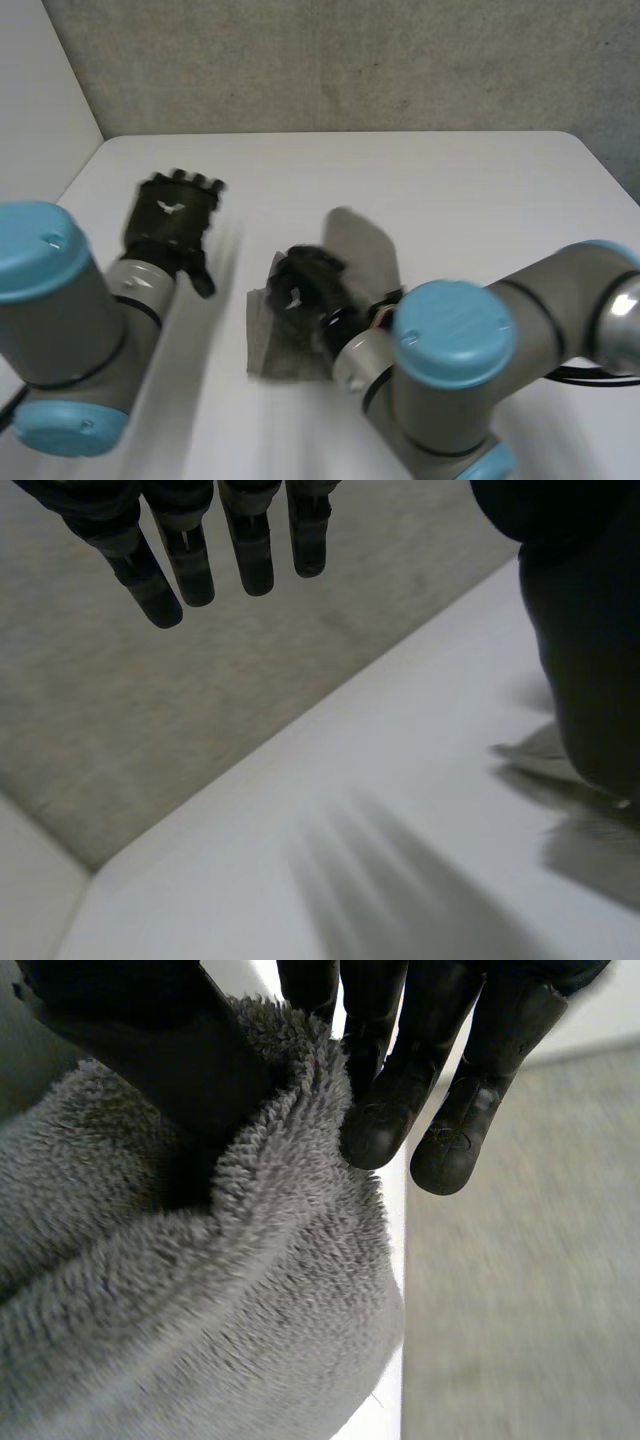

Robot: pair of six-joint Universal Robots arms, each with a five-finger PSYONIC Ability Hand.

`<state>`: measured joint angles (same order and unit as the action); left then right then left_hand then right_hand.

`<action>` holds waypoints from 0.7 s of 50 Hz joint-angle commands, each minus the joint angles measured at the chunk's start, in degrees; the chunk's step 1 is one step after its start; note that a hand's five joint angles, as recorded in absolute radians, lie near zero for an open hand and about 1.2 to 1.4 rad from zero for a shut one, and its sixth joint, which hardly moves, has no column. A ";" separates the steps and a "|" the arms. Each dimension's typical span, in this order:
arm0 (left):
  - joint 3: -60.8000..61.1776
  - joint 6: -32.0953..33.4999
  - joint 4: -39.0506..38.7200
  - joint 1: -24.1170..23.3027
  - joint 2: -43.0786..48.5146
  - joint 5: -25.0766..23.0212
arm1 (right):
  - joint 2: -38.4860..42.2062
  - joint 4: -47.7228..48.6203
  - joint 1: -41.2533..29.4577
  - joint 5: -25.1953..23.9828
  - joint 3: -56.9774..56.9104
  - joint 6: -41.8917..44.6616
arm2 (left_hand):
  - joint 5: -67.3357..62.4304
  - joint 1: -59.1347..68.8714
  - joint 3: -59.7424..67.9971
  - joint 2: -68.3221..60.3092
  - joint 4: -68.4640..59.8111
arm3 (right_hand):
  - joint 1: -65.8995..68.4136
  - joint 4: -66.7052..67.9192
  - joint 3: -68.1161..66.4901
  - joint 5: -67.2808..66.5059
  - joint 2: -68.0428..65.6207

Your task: Fold the towel.

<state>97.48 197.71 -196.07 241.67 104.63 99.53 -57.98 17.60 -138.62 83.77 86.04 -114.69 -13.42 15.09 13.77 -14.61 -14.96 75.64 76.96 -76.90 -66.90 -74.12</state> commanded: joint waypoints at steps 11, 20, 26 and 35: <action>1.83 -0.05 -0.54 6.53 -3.90 -0.92 | 4.72 -0.90 -0.86 -13.19 -2.81 -10.03 | 12.03 -3.70 -2.38 3.22 3.57 | -22.32 -23.65 23.59 23.58 20.80; -1.68 -2.95 -0.90 2.75 -3.55 -3.03 | -9.79 -1.16 4.50 -13.10 3.96 -33.76 | 12.03 -3.70 -2.38 3.22 3.57 | -65.64 -66.96 66.90 66.90 64.12; -3.18 -7.78 -0.81 0.82 -2.41 -3.03 | -15.41 -6.52 11.35 -12.13 6.86 -47.99 | 12.03 -3.70 -2.38 3.22 3.57 | -65.64 -66.96 66.90 66.90 64.12; -4.32 -12.09 -0.10 -5.85 4.79 -2.94 | -15.24 -13.82 18.21 -10.73 7.04 -53.97 | 12.20 -3.86 -2.55 3.38 3.74 | -65.64 -66.96 66.90 66.90 64.12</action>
<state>93.56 187.88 -196.68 239.67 104.74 96.48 -73.89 7.41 -123.63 72.42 93.34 -166.26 -13.41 15.09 13.77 -14.61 -14.96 13.11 14.57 -14.34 -3.43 -14.44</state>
